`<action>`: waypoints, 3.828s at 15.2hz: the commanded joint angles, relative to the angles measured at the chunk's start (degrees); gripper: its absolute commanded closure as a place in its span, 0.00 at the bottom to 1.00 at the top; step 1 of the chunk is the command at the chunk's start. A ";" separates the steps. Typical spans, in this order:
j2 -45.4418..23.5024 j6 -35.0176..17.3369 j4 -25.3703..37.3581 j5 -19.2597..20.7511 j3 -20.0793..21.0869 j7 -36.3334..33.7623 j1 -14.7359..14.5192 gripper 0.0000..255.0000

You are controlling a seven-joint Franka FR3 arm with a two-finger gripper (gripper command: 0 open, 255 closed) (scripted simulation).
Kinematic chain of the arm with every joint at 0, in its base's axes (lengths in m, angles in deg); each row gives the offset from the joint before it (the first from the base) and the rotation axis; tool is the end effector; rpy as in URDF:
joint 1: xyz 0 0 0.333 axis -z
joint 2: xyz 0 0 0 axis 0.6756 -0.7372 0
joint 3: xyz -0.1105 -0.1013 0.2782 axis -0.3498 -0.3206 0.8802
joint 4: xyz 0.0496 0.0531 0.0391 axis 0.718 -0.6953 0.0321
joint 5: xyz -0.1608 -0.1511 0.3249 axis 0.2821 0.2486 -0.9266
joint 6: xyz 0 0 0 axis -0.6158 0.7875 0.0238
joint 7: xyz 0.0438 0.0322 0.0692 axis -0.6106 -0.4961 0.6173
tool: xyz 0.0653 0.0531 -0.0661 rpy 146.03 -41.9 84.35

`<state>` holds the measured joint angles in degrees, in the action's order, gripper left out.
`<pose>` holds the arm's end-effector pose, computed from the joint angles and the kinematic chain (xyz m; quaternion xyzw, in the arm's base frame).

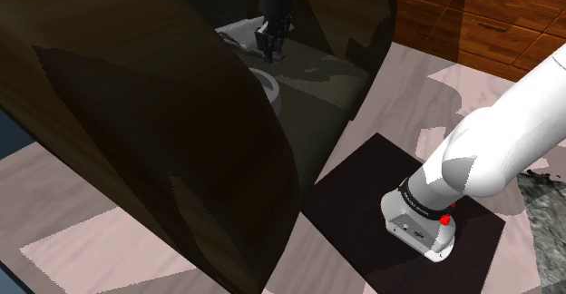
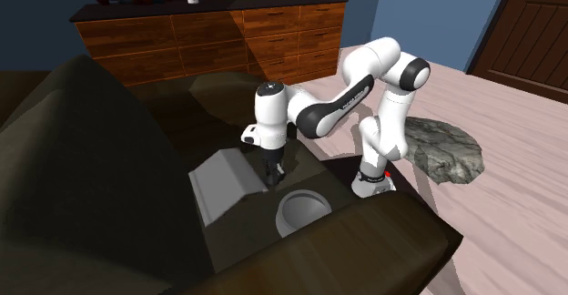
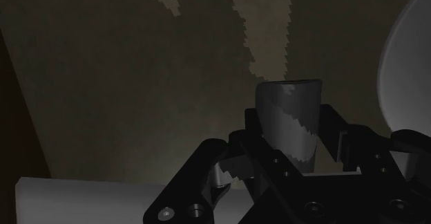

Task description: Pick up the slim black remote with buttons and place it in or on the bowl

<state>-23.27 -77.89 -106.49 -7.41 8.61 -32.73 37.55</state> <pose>0.5087 0.1614 0.5089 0.9866 0.1620 0.0018 0.0187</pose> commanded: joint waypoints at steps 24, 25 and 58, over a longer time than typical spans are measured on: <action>9.72 10.26 0.80 -3.74 6.33 -10.40 -5.32 1.00; 10.44 10.22 0.09 -4.16 7.06 -11.54 -5.88 1.00; 12.29 9.00 -2.79 -5.56 9.67 -15.40 -7.68 0.00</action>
<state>-10.84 -69.72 -110.16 -13.03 18.26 -48.02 29.86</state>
